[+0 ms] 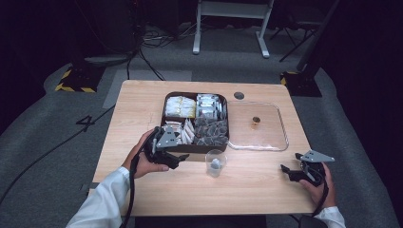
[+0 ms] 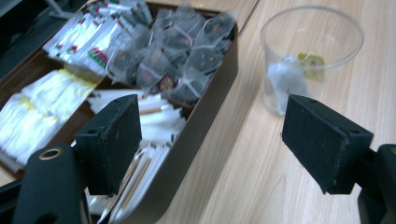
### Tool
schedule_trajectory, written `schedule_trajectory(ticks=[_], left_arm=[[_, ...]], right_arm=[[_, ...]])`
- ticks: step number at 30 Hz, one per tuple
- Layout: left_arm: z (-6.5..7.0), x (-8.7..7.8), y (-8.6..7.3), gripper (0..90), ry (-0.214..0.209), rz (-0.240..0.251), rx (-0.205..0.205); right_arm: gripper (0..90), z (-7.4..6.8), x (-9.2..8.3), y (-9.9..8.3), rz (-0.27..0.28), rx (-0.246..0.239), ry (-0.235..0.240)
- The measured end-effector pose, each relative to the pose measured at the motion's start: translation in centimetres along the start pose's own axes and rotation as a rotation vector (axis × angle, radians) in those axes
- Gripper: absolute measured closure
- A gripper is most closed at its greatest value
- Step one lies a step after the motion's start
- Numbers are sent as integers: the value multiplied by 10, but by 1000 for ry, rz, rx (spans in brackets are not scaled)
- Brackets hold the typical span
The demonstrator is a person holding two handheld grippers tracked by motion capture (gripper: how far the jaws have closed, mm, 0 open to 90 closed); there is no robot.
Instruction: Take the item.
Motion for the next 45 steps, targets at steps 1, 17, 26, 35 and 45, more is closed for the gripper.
schedule_trajectory(ticks=[1,17,26,35,45], left_arm=[[0,-1,-1,201,6,-1,4],[-2,-9,-46,183,61,-63,-20],[-7,-13,-71,185,105,-111,-35],[-9,-19,-93,184,133,-158,-50],[-14,-22,-122,186,152,-190,-108]], right_arm=[[174,0,0,0,0,0,0],[174,0,0,0,0,-1,-3],[174,0,0,0,1,-2,-5],[174,0,0,0,1,-3,-6],[174,0,0,0,2,-4,-9]])
Point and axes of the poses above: each handheld gripper's, and its own axes: x roughly forward along the jaws, y roughly out of its top, z roughly to its right, the point moved 4 cm from there along x, roughly forward along the jaws, and after that the axes turned 9 degrees about y, right-handed, at the moved point
